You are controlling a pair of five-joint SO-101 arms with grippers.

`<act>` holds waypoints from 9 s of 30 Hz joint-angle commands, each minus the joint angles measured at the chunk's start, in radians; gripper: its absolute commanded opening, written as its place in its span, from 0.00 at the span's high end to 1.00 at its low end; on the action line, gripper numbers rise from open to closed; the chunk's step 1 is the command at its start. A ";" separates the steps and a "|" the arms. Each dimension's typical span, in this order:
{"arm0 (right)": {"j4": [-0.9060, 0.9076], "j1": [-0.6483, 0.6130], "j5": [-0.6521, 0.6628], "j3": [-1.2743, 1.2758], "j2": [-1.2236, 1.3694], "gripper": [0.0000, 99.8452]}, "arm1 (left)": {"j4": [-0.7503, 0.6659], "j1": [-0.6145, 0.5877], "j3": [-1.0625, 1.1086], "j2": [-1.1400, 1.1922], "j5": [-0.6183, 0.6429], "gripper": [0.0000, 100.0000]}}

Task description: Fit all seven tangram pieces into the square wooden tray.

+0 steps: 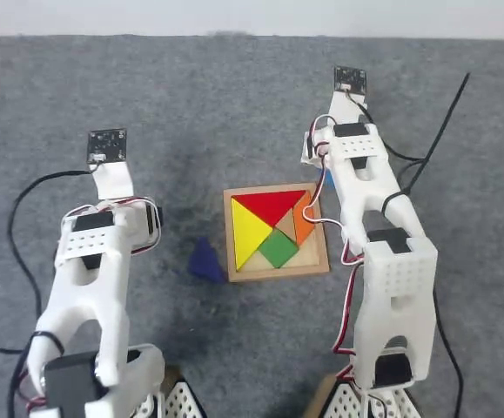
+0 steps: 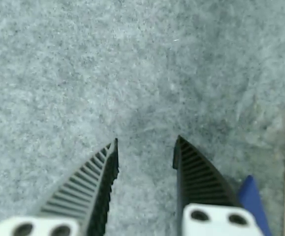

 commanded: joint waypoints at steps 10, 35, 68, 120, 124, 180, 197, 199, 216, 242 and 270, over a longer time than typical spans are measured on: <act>0.283 0.007 -0.009 -0.084 0.005 0.79 | 0.002 -0.002 -0.012 -0.005 0.012 0.82; 0.414 0.042 -0.012 -0.061 -0.076 0.98 | -0.002 -0.002 -0.012 -0.009 0.012 0.82; 0.283 0.067 -0.224 -0.094 0.004 0.83 | -0.003 0.000 -0.012 -0.009 0.012 0.82; -0.120 -0.414 -0.296 0.885 -0.809 0.97 | -0.005 0.000 -0.016 -0.011 0.012 0.82; -0.211 -0.487 -0.338 0.882 -0.748 0.97 | -0.005 0.000 -0.016 -0.011 0.012 0.82; -0.108 -0.458 0.241 0.700 -0.602 0.99 | -0.006 0.000 -0.019 -0.003 0.011 0.82; -0.116 -0.466 0.189 0.918 -0.832 0.99 | -0.006 0.000 -0.018 -0.003 0.011 0.82; -0.120 -0.466 0.187 0.918 -0.839 0.99 | -0.006 0.000 -0.018 -0.003 0.011 0.82; -0.168 -0.337 0.241 0.845 -0.742 0.99 | -0.006 0.000 -0.015 -0.003 0.011 0.82; -0.035 -0.360 0.195 0.896 -0.737 0.99 | -0.006 0.000 -0.016 -0.003 0.011 0.82; -0.002 -0.452 0.189 0.895 -0.774 0.99 | -0.006 0.000 -0.016 -0.002 0.011 0.82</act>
